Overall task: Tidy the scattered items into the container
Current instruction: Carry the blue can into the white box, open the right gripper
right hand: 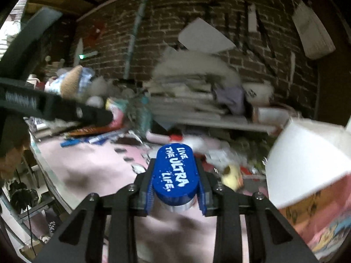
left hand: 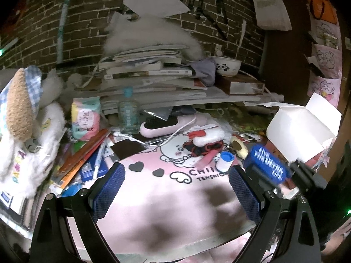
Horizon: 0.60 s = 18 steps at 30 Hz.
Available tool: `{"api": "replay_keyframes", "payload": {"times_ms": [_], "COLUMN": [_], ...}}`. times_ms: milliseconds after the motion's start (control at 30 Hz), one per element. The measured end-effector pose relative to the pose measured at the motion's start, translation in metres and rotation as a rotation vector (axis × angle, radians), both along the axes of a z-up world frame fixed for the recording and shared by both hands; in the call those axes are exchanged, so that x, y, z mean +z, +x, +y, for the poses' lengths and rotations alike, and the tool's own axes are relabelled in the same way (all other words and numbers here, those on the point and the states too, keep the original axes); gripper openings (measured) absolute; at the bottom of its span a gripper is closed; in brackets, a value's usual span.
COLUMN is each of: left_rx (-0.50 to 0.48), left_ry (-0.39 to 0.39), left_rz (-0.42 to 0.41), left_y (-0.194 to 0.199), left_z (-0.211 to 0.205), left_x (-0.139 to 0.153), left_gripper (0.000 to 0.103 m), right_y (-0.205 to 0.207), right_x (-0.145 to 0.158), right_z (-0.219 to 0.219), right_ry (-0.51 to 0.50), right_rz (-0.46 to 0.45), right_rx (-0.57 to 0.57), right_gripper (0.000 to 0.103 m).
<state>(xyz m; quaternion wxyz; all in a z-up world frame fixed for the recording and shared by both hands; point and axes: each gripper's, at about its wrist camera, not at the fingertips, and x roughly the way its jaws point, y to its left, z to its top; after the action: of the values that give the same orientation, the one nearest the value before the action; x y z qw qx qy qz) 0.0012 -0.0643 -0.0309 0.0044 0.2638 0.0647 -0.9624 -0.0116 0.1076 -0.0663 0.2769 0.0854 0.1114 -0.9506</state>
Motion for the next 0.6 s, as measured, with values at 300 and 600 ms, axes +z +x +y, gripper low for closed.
{"api": "replay_keyframes", "payload": {"times_ms": [300,600], "left_rx": [-0.018,-0.051], "left_ry": [0.001,0.01], "left_rz": [0.01,0.004], "left_y": [-0.003,-0.013], "left_z": [0.005,0.02], "left_x": [0.002,0.001], "left_gripper": [0.095,0.095], "right_y": [-0.001,-0.057], "right_x": [0.06,0.116], "right_z": [0.02,0.131], "right_ry": [-0.033,0.023], "right_rz": [0.086,-0.182], "right_rx": [0.001,-0.172], "right_gripper": [0.028,0.029]}}
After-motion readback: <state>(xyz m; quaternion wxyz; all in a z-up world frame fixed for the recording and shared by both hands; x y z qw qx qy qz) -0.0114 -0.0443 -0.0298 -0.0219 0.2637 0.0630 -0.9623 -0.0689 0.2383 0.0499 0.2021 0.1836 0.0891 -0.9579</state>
